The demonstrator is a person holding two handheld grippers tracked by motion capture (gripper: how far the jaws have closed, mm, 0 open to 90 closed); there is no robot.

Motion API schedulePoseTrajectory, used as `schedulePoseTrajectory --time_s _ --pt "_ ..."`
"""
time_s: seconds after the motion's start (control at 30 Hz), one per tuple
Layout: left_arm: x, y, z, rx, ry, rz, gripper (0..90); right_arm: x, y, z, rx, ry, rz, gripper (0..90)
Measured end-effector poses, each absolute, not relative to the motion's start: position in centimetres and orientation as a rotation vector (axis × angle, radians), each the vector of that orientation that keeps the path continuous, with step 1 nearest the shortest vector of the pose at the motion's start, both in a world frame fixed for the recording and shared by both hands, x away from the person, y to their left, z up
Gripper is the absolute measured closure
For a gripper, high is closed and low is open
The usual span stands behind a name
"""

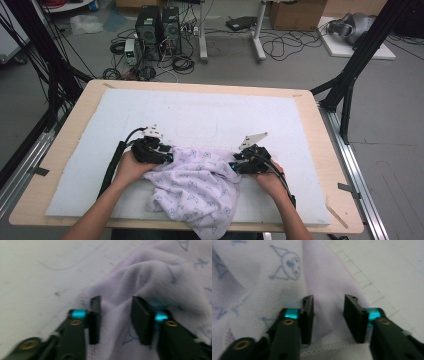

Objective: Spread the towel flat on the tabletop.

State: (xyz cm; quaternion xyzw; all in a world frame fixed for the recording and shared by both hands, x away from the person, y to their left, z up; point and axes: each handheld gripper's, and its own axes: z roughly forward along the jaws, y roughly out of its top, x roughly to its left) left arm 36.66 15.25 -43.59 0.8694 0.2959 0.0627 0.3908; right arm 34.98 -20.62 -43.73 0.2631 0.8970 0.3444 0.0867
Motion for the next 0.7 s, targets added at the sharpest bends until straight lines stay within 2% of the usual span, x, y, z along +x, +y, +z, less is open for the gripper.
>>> schedulePoseTrajectory --time_s 0.03,0.1,0.17,0.3,0.43,0.63,0.67,0.7 --pt "36.5 14.9 -43.7 2.218 0.728 0.176 67.9 34.9 -20.6 -43.8 0.78 2.666 1.04 67.1" --pt "36.4 14.7 -43.4 2.23 0.707 0.189 82.5 35.0 -20.8 -43.8 0.773 2.693 1.075 83.8" --pt "36.3 15.0 -43.1 2.234 0.722 0.186 84.7 35.1 -20.8 -43.8 0.766 2.714 1.091 86.8" --pt "35.9 16.7 -41.4 2.146 0.748 0.251 85.3 35.1 -21.1 -43.1 0.732 2.703 1.09 87.9" --pt "36.1 18.2 -39.2 2.074 0.774 0.338 85.6 35.8 -21.6 -41.0 0.716 2.645 1.106 88.1" --pt "39.9 18.6 -34.2 1.942 0.832 0.564 85.7 40.3 -21.7 -34.2 0.687 2.487 1.066 88.3" --pt "41.0 18.3 -33.4 1.926 0.844 0.627 85.2 41.6 -21.7 -32.6 0.708 2.428 1.076 87.2" --pt "42.2 18.1 -32.8 1.918 0.892 0.68 82.1 42.9 -21.7 -31.2 0.739 2.353 1.106 82.0"
